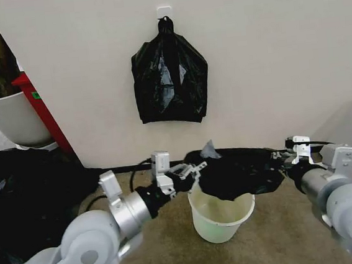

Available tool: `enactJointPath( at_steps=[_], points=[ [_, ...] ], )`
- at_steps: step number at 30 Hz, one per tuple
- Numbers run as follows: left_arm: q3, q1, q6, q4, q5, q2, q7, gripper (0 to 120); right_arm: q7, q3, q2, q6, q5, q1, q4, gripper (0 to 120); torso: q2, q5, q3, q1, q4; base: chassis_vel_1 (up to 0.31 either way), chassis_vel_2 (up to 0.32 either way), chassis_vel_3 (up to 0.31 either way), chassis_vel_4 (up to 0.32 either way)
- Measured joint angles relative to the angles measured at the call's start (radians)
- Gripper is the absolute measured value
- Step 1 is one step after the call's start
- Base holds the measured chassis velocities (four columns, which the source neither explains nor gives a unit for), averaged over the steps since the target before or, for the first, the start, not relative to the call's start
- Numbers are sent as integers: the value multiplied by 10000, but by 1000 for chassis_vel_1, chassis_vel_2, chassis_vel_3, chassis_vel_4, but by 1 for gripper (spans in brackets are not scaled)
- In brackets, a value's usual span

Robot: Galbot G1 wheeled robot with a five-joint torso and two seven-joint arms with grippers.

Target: Place the garbage bag over the trash bin.

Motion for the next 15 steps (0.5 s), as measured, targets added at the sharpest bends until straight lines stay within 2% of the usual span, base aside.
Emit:
enactJointPath(
  at_steps=[3, 9, 12, 15],
  points=[
    [21, -3, 39, 16, -56, 9, 17, 0, 67, -1, 57, 45, -55, -16, -3, 0, 0, 1, 0, 0, 3, 0, 0, 0, 0],
    [85, -215, 108, 718, -995, -339, 11, 0, 175, 480, 168, -9, 236, -297, -15, 0, 0, -3, 0, 0, 1, 0, 0, 0, 0],
    [239, -307, 164, 983, -1800, -619, -379, 0, 332, 619, 176, -142, 818, -655, -17, 0, 0, -2, 0, 0, 0, 0, 0, 0, 0],
    [354, -281, 166, 1006, -2068, -708, -726, 0, 343, 566, 258, -213, 1009, -912, -20, 0, 0, -2, 0, 0, 0, 0, 0, 0, 0]
  ],
)
